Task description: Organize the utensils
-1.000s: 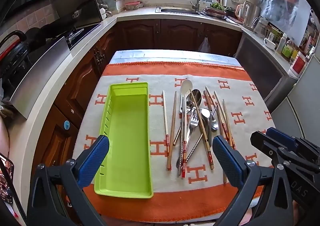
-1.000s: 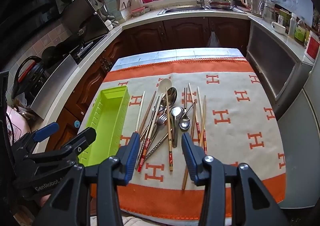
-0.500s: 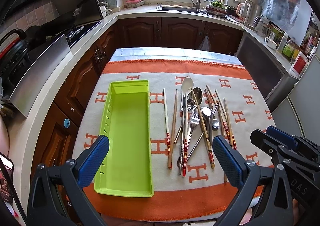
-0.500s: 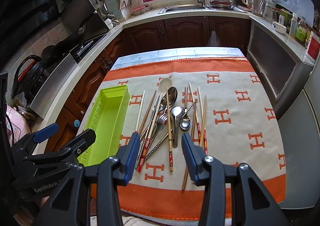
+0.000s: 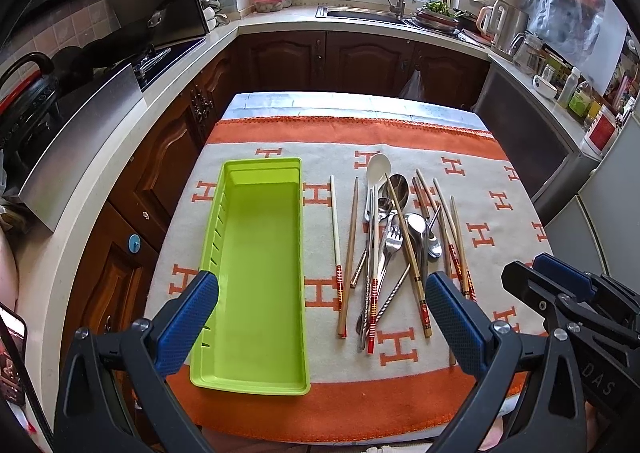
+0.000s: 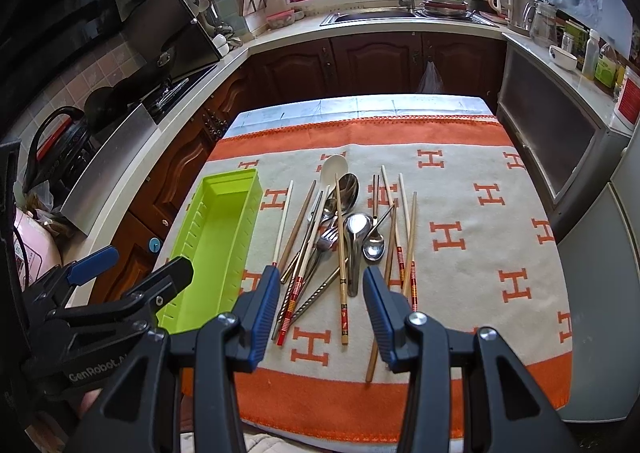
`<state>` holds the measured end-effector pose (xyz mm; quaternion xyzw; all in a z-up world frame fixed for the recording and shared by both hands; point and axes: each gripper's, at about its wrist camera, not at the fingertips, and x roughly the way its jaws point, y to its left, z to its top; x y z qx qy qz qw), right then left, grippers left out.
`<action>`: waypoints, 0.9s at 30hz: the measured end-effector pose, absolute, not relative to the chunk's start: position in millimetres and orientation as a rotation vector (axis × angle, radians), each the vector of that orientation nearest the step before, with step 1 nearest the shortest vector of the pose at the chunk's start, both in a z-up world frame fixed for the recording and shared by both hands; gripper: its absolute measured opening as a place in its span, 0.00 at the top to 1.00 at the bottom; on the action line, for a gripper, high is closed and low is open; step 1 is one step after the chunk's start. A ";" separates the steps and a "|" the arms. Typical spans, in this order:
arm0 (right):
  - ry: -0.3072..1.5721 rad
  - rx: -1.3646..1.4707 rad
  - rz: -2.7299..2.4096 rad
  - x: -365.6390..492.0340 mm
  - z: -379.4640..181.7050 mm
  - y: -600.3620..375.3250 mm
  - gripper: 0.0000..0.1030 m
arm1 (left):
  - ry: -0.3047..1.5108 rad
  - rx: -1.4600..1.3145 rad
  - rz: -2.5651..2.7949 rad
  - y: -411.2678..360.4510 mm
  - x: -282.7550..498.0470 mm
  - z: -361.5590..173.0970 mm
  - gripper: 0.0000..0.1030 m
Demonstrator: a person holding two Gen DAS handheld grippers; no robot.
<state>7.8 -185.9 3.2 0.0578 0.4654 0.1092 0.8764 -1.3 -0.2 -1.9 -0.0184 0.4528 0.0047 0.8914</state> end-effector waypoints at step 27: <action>0.982 0.134 0.233 5.3 -3.5 -184.8 0.58 | 0.972 -0.031 0.002 -5.0 0.5 -14.9 0.01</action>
